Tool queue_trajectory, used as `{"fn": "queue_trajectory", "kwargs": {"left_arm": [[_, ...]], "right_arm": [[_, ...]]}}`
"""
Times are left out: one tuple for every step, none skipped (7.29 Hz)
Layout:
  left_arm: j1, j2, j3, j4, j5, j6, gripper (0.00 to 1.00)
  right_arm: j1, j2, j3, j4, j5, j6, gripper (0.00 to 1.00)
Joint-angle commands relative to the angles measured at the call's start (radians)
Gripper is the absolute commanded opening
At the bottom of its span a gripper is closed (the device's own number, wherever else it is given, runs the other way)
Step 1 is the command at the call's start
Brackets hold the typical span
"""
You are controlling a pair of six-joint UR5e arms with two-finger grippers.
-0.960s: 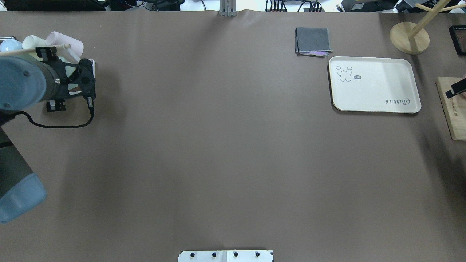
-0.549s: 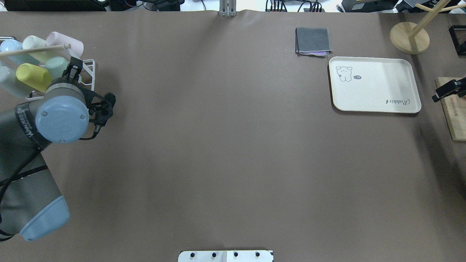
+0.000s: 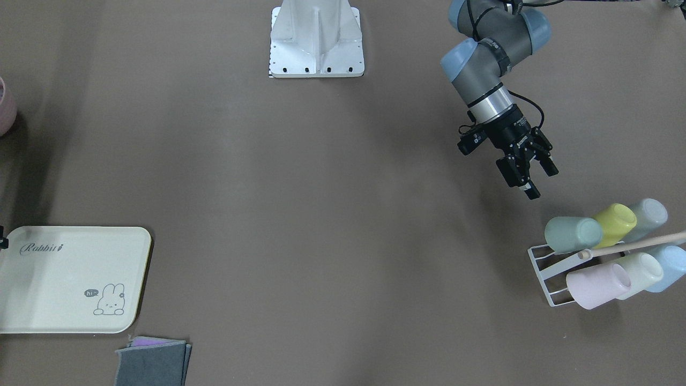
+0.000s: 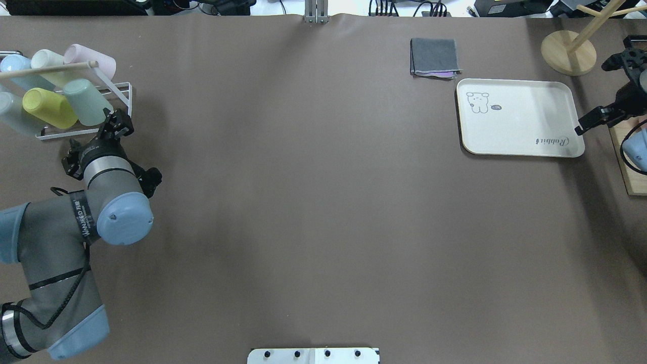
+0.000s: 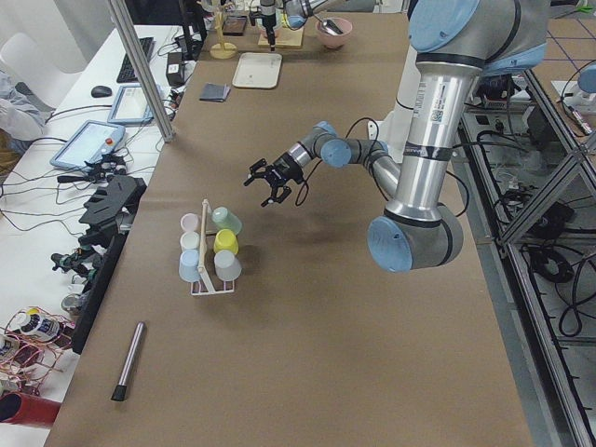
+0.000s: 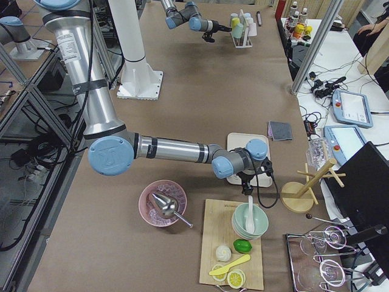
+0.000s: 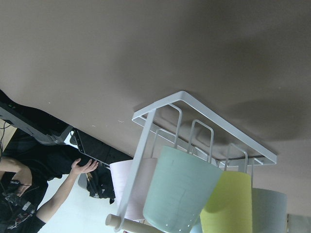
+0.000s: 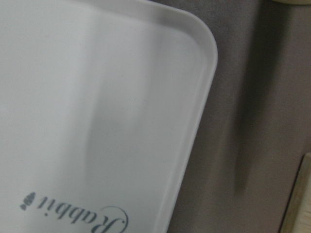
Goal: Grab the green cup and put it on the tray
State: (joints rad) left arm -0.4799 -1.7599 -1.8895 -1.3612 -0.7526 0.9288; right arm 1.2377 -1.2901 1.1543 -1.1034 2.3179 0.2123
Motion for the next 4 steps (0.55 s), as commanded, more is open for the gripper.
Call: {"fn": "queue_trajectory", "kwargs": {"left_arm": [[0.023, 0.028, 0.050, -0.006, 0.012, 0.007, 0.97], [0.024, 0.028, 0.067, -0.021, 0.013, 0.015, 0.97], [0.024, 0.025, 0.076, -0.080, 0.022, 0.089, 0.97], [0.026, 0.016, 0.129, -0.190, 0.041, 0.181, 0.97]], "right_arm": [[-0.021, 0.017, -0.016, 0.004, -0.002, 0.022, 0.92], [-0.026, 0.017, -0.021, 0.004, -0.008, 0.022, 0.92], [-0.027, 0.017, -0.037, 0.008, -0.008, 0.022, 0.92], [-0.027, 0.012, -0.038, 0.008, -0.008, 0.022, 0.92]]}}
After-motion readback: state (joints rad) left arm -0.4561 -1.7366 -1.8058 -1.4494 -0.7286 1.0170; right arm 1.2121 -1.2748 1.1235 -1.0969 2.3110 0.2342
